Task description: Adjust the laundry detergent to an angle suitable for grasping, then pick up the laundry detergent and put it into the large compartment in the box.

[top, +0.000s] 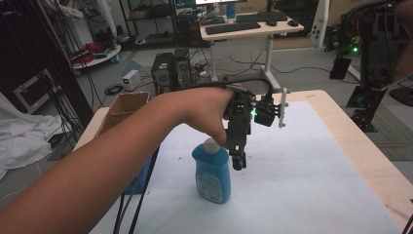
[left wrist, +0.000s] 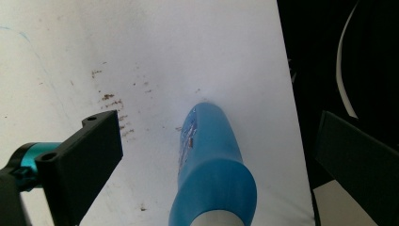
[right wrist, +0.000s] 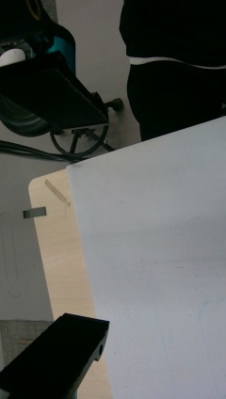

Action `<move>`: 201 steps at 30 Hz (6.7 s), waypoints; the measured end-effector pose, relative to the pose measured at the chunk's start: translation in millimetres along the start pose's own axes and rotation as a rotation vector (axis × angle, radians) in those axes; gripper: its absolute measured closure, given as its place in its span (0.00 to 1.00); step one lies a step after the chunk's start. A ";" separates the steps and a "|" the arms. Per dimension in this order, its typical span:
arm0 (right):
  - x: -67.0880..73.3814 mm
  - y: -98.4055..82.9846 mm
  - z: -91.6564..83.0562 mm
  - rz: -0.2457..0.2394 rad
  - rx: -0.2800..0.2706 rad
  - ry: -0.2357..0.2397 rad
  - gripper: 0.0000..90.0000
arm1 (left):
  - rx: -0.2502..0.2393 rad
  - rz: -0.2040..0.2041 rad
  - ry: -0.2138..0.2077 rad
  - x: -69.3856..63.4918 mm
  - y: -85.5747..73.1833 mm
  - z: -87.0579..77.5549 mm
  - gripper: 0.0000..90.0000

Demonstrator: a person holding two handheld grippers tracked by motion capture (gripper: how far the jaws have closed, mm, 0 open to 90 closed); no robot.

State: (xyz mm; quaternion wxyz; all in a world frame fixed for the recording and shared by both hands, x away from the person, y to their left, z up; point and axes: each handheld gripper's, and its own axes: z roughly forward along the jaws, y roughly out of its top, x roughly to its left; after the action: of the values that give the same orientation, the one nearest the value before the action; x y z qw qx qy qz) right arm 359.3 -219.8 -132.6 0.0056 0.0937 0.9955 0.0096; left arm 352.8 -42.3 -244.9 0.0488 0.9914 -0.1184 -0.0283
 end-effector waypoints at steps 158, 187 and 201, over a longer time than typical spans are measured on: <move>-0.2 19.3 14.6 0.042 0.009 -0.031 0.04 | 0.094 0.257 0.013 -1.6 -65.4 46.0 0.23; -1.0 24.2 17.9 0.029 0.016 -0.032 0.04 | 0.098 0.260 0.005 -2.8 -63.3 44.8 0.33; -1.2 22.3 19.8 0.028 0.013 -0.031 0.04 | 0.108 0.251 0.030 -3.7 -61.5 43.6 0.42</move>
State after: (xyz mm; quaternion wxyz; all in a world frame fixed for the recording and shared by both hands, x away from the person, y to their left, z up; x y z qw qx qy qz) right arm 364.9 -197.8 -151.9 0.0202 0.1077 0.9940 0.0019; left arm 360.5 14.2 -294.3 0.0004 0.9703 -0.2419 -0.0010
